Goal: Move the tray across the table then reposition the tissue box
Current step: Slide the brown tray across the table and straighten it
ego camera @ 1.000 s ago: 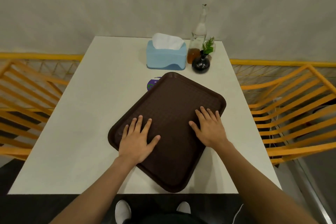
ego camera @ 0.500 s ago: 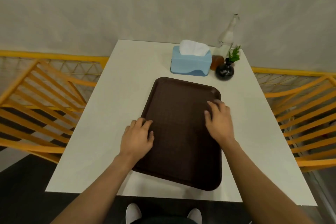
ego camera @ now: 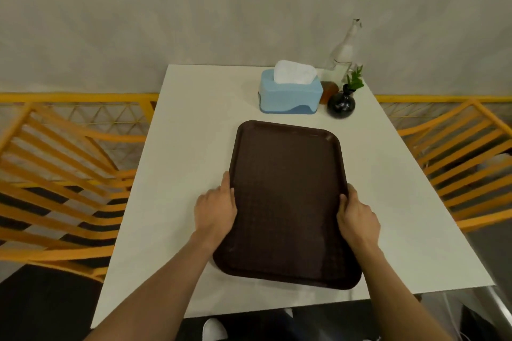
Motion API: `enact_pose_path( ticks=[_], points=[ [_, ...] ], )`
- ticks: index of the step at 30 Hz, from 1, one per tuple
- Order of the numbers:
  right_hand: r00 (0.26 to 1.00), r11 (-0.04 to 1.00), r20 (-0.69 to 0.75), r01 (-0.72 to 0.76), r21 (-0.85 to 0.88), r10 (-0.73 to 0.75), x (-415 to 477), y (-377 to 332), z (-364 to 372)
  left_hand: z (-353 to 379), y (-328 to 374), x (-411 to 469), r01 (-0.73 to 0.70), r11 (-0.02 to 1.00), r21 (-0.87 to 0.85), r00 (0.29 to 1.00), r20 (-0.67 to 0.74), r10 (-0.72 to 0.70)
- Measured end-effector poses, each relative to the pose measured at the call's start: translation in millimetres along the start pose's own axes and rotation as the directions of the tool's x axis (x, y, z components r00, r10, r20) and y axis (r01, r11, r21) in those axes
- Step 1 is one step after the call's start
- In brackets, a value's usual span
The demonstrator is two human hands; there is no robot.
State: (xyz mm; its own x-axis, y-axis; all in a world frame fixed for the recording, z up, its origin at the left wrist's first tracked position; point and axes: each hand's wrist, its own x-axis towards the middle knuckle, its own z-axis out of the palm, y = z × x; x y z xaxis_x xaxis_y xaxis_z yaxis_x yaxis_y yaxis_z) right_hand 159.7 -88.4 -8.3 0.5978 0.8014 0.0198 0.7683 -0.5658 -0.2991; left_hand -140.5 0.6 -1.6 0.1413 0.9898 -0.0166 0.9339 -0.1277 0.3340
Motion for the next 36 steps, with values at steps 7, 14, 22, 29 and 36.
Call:
enact_pose_path(
  ticks=[7, 14, 22, 29, 36],
  points=[
    [0.998, 0.998, 0.015, 0.061, -0.02, -0.06, 5, -37, 9, -4, -30, 8, 0.049, 0.993, 0.108, 0.998, -0.05, -0.044],
    [0.977, 0.979, 0.084, 0.201, -0.03, -0.198, 19, -92, 26, -21, -70, 6, 0.185, 0.973, 0.137, 0.978, -0.12, -0.169],
    [0.948, 0.958, 0.155, 0.285, -0.038, -0.276, 19, -144, 46, -36, -112, 5, 0.27, 0.95, 0.159, 0.954, -0.176, -0.242],
    [0.946, 0.953, 0.143, 0.3, -0.047, -0.29, 9, -179, 60, -47, -153, 18, 0.255, 0.962, 0.096, 0.95, -0.209, -0.231],
    [0.944, 0.944, 0.027, 0.33, -0.025, -0.329, 3, -186, 57, -56, -177, 32, 0.096, 0.995, 0.023, 0.988, -0.124, -0.093]
  ],
)
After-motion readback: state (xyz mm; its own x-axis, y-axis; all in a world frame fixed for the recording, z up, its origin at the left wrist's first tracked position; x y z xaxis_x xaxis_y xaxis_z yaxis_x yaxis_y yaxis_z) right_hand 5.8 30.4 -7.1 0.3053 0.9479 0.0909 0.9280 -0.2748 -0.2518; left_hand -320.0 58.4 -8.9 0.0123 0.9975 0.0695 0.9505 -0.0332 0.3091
